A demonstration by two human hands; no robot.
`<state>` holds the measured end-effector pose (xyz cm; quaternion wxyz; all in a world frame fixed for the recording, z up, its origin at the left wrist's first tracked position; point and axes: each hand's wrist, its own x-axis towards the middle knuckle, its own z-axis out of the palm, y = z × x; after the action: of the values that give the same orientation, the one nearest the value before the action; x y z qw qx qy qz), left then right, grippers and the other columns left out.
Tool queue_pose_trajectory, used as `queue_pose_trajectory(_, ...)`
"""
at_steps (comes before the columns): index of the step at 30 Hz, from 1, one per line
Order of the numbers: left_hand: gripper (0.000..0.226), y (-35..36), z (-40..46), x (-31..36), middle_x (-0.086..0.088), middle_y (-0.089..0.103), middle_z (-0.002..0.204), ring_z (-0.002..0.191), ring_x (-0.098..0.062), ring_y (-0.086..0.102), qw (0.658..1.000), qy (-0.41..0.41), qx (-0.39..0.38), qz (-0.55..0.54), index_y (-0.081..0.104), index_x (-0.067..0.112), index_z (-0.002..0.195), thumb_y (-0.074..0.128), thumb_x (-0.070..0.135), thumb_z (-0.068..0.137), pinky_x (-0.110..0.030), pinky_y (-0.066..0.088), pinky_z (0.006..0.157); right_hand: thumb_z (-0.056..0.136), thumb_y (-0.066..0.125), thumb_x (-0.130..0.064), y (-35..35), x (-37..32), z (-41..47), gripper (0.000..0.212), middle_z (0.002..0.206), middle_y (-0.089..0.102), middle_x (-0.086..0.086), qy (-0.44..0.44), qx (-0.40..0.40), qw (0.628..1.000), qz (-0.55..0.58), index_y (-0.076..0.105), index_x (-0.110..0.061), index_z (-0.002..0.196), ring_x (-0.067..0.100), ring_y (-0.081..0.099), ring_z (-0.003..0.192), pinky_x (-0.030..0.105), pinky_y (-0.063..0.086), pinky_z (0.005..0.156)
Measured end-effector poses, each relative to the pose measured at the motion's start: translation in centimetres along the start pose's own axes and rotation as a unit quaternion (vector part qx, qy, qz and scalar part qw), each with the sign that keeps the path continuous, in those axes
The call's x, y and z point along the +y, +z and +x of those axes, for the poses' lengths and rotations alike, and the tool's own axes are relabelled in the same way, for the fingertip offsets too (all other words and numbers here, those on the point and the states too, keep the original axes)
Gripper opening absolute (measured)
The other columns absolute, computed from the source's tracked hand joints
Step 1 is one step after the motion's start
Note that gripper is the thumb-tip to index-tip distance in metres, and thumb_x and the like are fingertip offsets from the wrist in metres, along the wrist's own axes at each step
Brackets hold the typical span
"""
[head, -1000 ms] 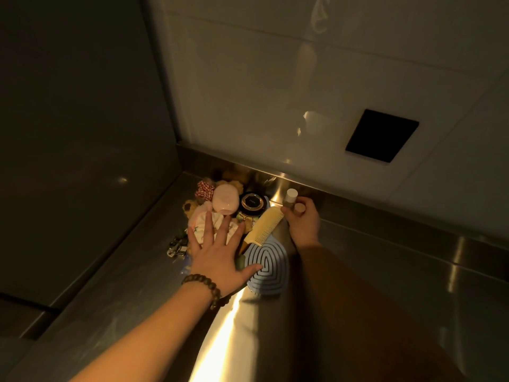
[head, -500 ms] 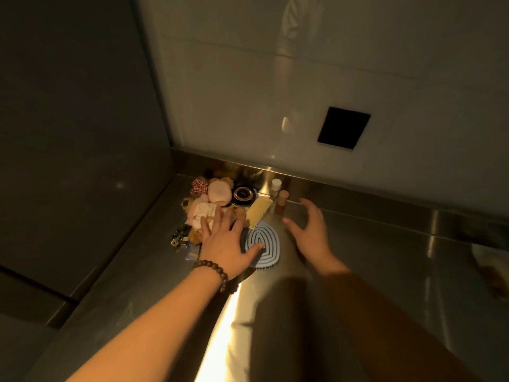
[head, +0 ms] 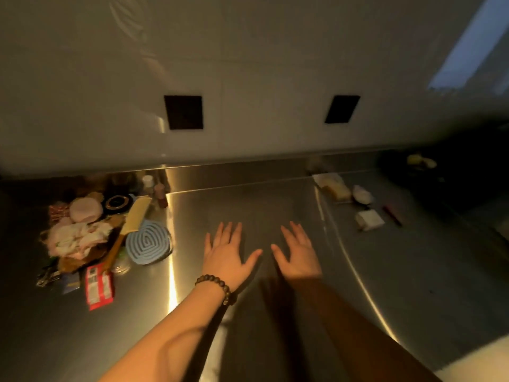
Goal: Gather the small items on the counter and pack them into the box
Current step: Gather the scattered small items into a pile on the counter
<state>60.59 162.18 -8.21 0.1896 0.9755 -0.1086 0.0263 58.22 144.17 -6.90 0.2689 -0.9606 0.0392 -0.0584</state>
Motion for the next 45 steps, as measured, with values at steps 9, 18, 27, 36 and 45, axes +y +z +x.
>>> queue_pose_trajectory(9, 0.095, 5.4, 2.7, 11.7, -0.003, 0.018, 0.155, 0.143, -0.019, 0.004, 0.998, 0.053, -0.012, 0.011, 0.017, 0.026, 0.148, 0.010, 0.082, 0.072, -0.043, -0.004, 0.113, 0.093, 0.052, -0.041, -9.0, 12.0, -1.1, 0.052, 0.157, 0.022, 0.008, 0.133, 0.038, 0.990, -0.002, 0.045, -0.018, 0.140, 0.025, 0.022, 0.143, 0.040, 0.024, 0.115)
queue_pose_trajectory(18, 0.094, 13.3, 9.8, 24.8, -0.005, 0.014, 0.156, 0.143, -0.023, 0.004, 0.998, -0.003, -0.055, 0.023, 0.009, 0.025, 0.149, 0.028, 0.080, 0.075, -0.047, 0.002, 0.114, 0.097, 0.048, -0.030, -16.1, 26.3, 6.5, 0.050, 0.158, 0.017, 0.005, 0.082, 0.032, 0.996, 0.006, 0.037, -0.014, 0.144, 0.022, 0.017, 0.145, 0.043, 0.022, 0.115)
queue_pose_trajectory(27, 0.098, 18.4, 15.0, 33.4, -0.005, 0.009, 0.157, 0.143, -0.024, 0.005, 0.993, -0.027, -0.102, 0.050, 0.005, 0.021, 0.149, 0.042, 0.074, 0.076, -0.044, -0.001, 0.114, 0.095, 0.052, -0.025, -17.5, 36.3, 12.5, 0.059, 0.158, 0.015, 0.012, 0.095, -0.033, 0.995, 0.029, 0.028, -0.016, 0.148, 0.028, 0.019, 0.144, 0.037, 0.021, 0.116)
queue_pose_trajectory(36, 0.084, 20.0, 17.2, 34.4, -0.003, 0.024, 0.153, 0.139, -0.021, 0.020, 0.996, -0.035, -0.083, 0.028, 0.019, 0.019, 0.147, 0.054, 0.059, 0.081, -0.037, 0.008, 0.114, 0.097, 0.047, -0.026, -15.3, 38.0, 15.5, 0.046, 0.147, 0.035, 0.018, 0.061, -0.030, 0.995, -0.078, 0.042, -0.014, 0.141, 0.031, 0.027, 0.138, 0.037, 0.024, 0.114)
queue_pose_trajectory(45, 0.071, 18.4, 17.0, 32.4, -0.004, 0.045, 0.134, 0.120, -0.022, 0.040, 0.997, -0.066, -0.035, -0.022, 0.038, 0.020, 0.135, 0.061, 0.055, 0.079, -0.033, 0.028, 0.103, 0.092, 0.054, -0.022, -15.3, 36.4, 17.4, 0.021, 0.108, 0.055, 0.012, 0.038, 0.062, 0.997, 0.011, 0.064, -0.005, 0.099, 0.026, 0.048, 0.103, 0.035, 0.040, 0.087)
